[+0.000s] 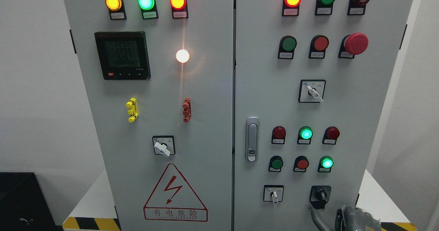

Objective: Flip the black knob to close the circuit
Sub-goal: 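Reach the right hand up to the black rotary knob low on the cabinet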

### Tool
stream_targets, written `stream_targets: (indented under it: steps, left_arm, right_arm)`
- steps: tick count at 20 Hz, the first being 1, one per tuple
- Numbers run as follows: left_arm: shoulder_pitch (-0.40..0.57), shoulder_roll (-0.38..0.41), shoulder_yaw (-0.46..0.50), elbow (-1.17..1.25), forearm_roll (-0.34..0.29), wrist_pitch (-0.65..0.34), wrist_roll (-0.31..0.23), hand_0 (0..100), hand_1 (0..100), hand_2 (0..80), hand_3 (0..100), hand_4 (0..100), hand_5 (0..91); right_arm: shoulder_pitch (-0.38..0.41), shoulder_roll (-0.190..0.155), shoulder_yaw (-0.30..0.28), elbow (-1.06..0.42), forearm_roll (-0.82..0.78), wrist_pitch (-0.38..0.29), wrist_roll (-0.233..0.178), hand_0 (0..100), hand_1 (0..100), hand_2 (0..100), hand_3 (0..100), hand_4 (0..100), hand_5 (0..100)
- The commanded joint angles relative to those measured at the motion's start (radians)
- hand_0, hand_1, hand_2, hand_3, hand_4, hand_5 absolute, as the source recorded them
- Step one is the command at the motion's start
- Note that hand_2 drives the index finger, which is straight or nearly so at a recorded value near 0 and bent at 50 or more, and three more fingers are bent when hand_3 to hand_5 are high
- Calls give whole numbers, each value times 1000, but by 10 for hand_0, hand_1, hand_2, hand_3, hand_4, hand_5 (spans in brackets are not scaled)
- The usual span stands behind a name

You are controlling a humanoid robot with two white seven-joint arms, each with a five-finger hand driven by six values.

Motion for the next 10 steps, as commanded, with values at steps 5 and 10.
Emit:
stream_targets:
  steps: [5, 10]
  left_arm:
    - [22, -1, 0, -23, 0, -1, 0, 120, 556, 0, 0, 0, 0]
    - [22, 1, 0, -23, 0, -1, 0, 120, 556, 0, 0, 0, 0]
  right_arm:
    - [-25, -21, -13, 19, 8, 2, 1, 0, 10, 866, 1000, 904, 1000]
    - [-37, -23, -10, 44, 26, 2, -1, 0, 20, 865, 1000, 903, 1000]
